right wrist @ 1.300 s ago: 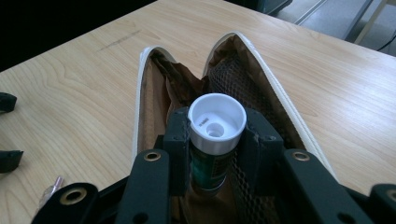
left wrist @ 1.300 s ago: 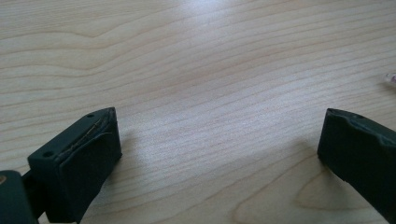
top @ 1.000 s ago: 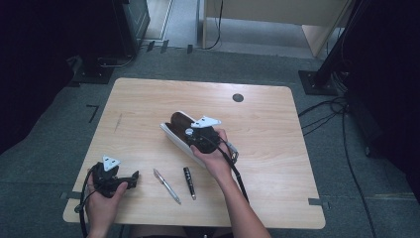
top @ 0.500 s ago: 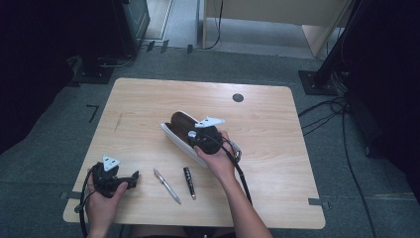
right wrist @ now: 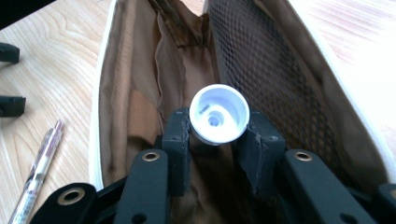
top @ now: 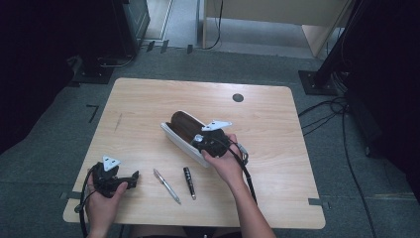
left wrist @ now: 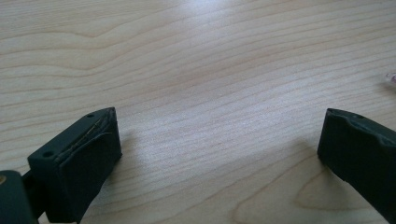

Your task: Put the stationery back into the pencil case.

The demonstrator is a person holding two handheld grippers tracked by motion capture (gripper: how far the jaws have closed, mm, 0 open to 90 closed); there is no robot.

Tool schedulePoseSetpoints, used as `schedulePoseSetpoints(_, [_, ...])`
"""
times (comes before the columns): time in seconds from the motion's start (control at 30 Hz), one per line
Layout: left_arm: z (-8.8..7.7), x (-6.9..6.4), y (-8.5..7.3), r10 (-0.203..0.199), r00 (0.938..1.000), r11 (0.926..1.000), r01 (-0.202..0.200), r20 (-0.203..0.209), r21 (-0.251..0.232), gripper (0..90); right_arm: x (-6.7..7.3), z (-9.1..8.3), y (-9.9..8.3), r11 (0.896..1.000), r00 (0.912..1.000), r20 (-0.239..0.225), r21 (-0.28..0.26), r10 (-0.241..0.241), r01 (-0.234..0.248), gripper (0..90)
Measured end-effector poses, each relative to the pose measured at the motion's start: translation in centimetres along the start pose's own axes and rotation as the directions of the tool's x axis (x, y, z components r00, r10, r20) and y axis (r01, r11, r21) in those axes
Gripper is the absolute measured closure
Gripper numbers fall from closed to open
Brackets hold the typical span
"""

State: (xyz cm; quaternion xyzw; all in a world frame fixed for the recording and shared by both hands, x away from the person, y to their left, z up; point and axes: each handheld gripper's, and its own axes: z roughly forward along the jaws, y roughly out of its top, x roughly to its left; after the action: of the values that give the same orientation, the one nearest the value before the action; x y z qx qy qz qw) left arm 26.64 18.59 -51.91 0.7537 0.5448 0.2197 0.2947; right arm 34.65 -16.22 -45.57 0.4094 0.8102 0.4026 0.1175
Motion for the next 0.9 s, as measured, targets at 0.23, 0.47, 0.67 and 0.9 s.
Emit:
schedulePoseSetpoints(0.23, [0.0, 0.0, 0.0, 0.001, 1.0000, 1.0000, -0.001, 0.000, 0.000, 0.0, -0.1, -0.7, -1.0, 0.999, 0.9995, -0.004, 0.031, -0.031, 0.031, 66.2])
schedulePoseSetpoints(0.47, [0.0, 0.0, 0.0, 0.001, 1.0000, 1.0000, -0.001, 0.000, 0.000, 0.0, -0.1, -0.9, -1.6, 0.994, 0.9963, 0.035, 0.084, -0.078, 0.075, 77.0])
schedulePoseSetpoints(0.67, [0.0, 0.0, 0.0, 0.001, 1.0000, 1.0000, -0.001, 0.000, 0.001, 0.0, -0.1, -0.4, -1.9, 0.994, 0.9977, 0.025, 0.094, -0.062, 0.060, 72.0])
schedulePoseSetpoints(0.9, [0.0, 0.0, 0.0, 0.001, 1.0000, 1.0000, -0.001, 0.000, 0.000, 0.0, -0.1, -0.9, -2.0, 0.996, 0.9978, 0.025, 0.067, -0.061, 0.059, 70.5])
